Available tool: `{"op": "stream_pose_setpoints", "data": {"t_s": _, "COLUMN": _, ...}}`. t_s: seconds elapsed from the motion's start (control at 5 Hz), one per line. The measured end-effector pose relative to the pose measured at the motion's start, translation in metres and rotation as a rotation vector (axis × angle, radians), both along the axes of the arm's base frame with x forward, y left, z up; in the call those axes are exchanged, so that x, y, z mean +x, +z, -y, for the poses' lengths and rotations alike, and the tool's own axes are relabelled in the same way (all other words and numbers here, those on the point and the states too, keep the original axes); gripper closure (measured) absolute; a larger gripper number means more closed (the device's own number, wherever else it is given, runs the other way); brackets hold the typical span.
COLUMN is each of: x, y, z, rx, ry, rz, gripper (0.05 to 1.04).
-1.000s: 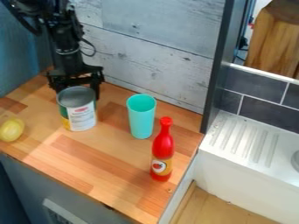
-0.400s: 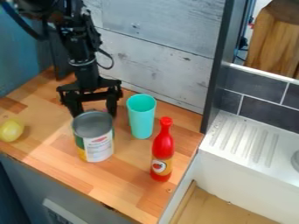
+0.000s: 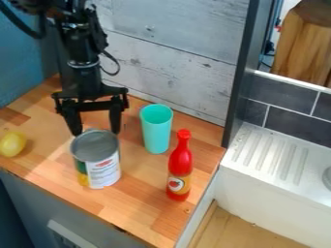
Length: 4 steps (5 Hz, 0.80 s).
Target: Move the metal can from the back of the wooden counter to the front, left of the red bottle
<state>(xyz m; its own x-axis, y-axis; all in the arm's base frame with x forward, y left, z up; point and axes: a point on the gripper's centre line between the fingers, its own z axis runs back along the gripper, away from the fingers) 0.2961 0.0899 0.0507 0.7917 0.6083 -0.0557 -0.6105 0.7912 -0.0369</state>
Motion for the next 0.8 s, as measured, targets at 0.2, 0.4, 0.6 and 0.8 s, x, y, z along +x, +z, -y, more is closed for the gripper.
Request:
{"op": "stream_pose_setpoints", "data": {"t_s": 0.2, "x": -0.010, "y": 0.011, "z": -0.010, "rx": 0.011, "ry": 0.012, "rz": -0.028, "gripper": 0.083}}
{"op": "stream_pose_setpoints", "data": {"t_s": 0.4, "x": 0.001, "y": 0.024, "z": -0.019, "rx": 0.011, "ry": -0.081, "rz": 0.031, "gripper": 0.083}}
{"op": "stream_pose_setpoints", "data": {"t_s": 0.6, "x": 0.006, "y": 0.060, "z": -0.048, "rx": 0.062, "ry": -0.338, "rz": 0.100, "gripper": 0.083}}
{"op": "stream_pose_setpoints", "data": {"t_s": 0.8, "x": -0.012, "y": 0.086, "z": -0.080, "rx": 0.076, "ry": -0.595, "rz": -0.033, "gripper": 0.083}}
